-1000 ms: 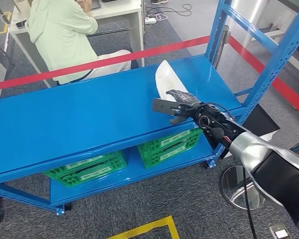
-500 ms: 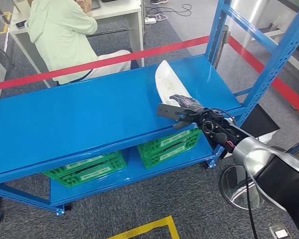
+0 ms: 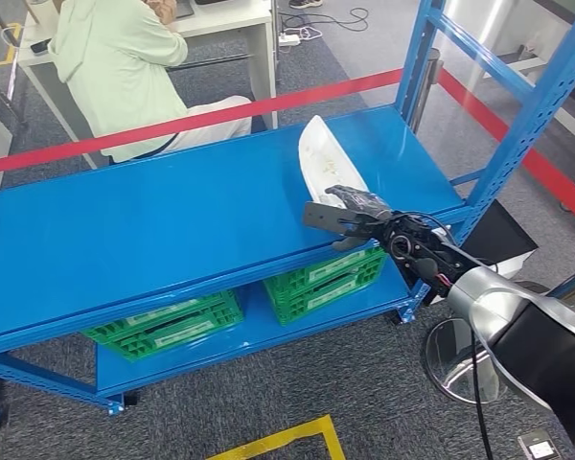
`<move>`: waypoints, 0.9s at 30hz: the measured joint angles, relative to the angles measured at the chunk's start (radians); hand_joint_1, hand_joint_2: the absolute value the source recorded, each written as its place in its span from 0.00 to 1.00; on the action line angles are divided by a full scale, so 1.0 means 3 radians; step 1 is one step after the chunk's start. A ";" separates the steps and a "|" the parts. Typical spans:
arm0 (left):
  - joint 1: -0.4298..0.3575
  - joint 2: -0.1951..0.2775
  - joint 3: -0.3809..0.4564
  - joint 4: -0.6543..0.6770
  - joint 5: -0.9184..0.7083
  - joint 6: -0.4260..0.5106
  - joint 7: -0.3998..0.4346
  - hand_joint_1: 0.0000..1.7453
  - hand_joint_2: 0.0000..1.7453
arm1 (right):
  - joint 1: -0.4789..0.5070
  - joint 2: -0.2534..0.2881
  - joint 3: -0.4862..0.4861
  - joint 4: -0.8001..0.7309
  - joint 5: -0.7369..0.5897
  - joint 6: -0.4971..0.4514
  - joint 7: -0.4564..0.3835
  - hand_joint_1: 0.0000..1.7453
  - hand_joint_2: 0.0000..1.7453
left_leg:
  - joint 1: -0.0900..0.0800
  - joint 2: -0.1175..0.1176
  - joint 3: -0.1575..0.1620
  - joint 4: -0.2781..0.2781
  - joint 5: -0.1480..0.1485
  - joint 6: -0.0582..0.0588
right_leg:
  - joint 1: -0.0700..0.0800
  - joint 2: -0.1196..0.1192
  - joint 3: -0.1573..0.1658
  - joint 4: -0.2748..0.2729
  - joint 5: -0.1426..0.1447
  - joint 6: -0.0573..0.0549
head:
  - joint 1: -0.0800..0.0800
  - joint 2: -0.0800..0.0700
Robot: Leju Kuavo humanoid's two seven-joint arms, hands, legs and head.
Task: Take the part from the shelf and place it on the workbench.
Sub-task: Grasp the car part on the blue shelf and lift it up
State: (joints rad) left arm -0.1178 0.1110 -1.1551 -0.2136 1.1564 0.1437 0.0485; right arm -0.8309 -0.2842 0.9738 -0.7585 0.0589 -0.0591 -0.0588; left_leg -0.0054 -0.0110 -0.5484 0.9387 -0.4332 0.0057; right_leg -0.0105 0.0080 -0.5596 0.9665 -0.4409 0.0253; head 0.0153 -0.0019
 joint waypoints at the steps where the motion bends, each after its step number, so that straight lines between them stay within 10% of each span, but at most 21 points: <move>1: 0.0000 0.0000 0.0000 0.0000 -0.0001 0.0000 -0.0001 0.00 0.00 | 0.0000 0.0000 -0.0002 0.0005 -0.0012 0.0000 -0.0007 0.00 1.00 | 0.0000 0.0000 0.0000 0.0000 0.0000 0.0000 | 0.0000 0.0000 0.0000 0.0000 0.0000 0.0000 | 0.0000 0.0000; 7: 0.0000 -0.0001 0.0000 0.0000 -0.0006 -0.0010 -0.0011 0.00 0.00 | 0.0013 0.0000 -0.0044 0.0028 -0.0049 0.0003 -0.0048 0.00 1.00 | 0.0000 0.0000 0.0000 0.0000 0.0000 0.0000 | 0.0000 0.0000 0.0000 0.0000 0.0000 0.0000 | 0.0000 0.0000; 12: 0.0000 -0.0001 -0.0004 0.0000 -0.0011 -0.0018 -0.0017 0.00 0.00 | 0.0018 -0.0004 -0.0080 0.0042 -0.0097 0.0002 -0.0060 0.24 1.00 | 0.0000 0.0000 0.0000 0.0000 0.0000 0.0000 | 0.0000 0.0000 0.0000 0.0000 0.0000 0.0000 | 0.0000 0.0000; 27: -0.0002 -0.0001 -0.0058 0.0000 -0.0005 -0.0059 -0.0023 0.00 0.00 | 0.0073 -0.0062 -0.0152 0.0040 -0.0143 -0.0026 -0.0044 0.29 1.00 | 0.0000 0.0000 0.0000 0.0001 0.0000 0.0000 | 0.0000 0.0000 0.0001 0.0000 0.0000 0.0000 | 0.0000 0.0000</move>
State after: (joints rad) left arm -0.1183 0.1106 -1.1727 -0.2136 1.1547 0.1259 0.0416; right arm -0.8092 -0.3029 0.9282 -0.7465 0.0160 -0.0669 -0.0721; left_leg -0.0055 -0.0110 -0.5484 0.9389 -0.4333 0.0058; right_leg -0.0106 0.0080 -0.5594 0.9664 -0.4409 0.0253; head 0.0153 -0.0019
